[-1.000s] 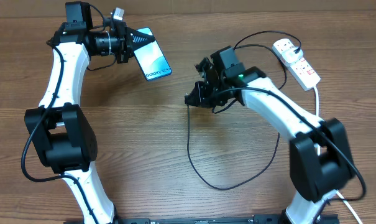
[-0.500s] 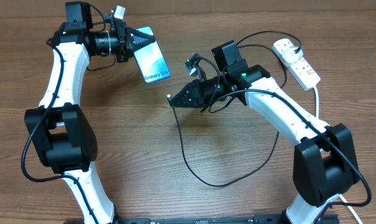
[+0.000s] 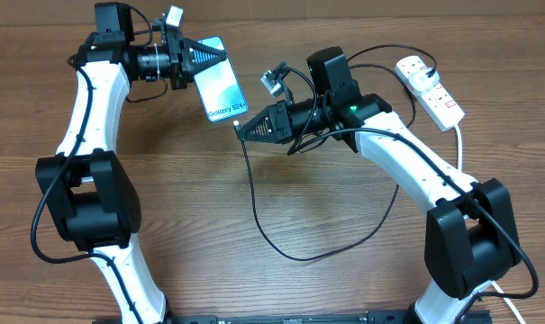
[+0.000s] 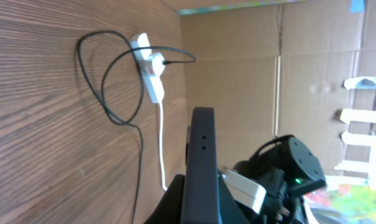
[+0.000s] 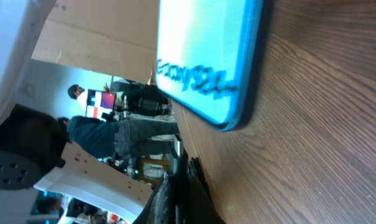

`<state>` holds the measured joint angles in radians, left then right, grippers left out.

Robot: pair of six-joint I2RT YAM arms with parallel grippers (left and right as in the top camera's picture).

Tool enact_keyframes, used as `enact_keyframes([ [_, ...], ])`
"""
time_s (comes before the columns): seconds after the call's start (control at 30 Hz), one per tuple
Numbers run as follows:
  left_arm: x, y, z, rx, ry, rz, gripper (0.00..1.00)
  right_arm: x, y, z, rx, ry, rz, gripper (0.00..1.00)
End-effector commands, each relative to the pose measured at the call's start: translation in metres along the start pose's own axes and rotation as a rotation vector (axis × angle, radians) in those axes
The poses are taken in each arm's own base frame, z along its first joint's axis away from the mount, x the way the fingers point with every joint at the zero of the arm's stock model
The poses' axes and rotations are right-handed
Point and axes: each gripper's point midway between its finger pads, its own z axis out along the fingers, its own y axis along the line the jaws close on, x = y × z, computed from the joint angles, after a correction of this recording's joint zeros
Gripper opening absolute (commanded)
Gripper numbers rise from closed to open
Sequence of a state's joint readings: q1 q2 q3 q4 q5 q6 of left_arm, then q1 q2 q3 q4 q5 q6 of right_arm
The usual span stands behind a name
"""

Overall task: Plug charger to phone and switch on socket
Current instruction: 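Move the held plug with the right gripper to the phone's bottom port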

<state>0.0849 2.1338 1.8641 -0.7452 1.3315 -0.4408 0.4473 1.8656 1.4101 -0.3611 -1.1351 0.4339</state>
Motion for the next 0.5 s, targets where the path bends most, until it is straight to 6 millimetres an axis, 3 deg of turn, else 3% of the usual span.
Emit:
enact_keyframes([
  [0.0,0.007,-0.0192,-0.0016,0.081,0.035,0.022,0.04,-0.006,0.0055,-0.0021,0.01,-0.02,0.034,0.04],
  [0.47,0.008,-0.0212,-0.0016,0.092,0.041,0.022,0.04,-0.0058,0.0094,0.0015,0.0,-0.016,0.022,0.04],
])
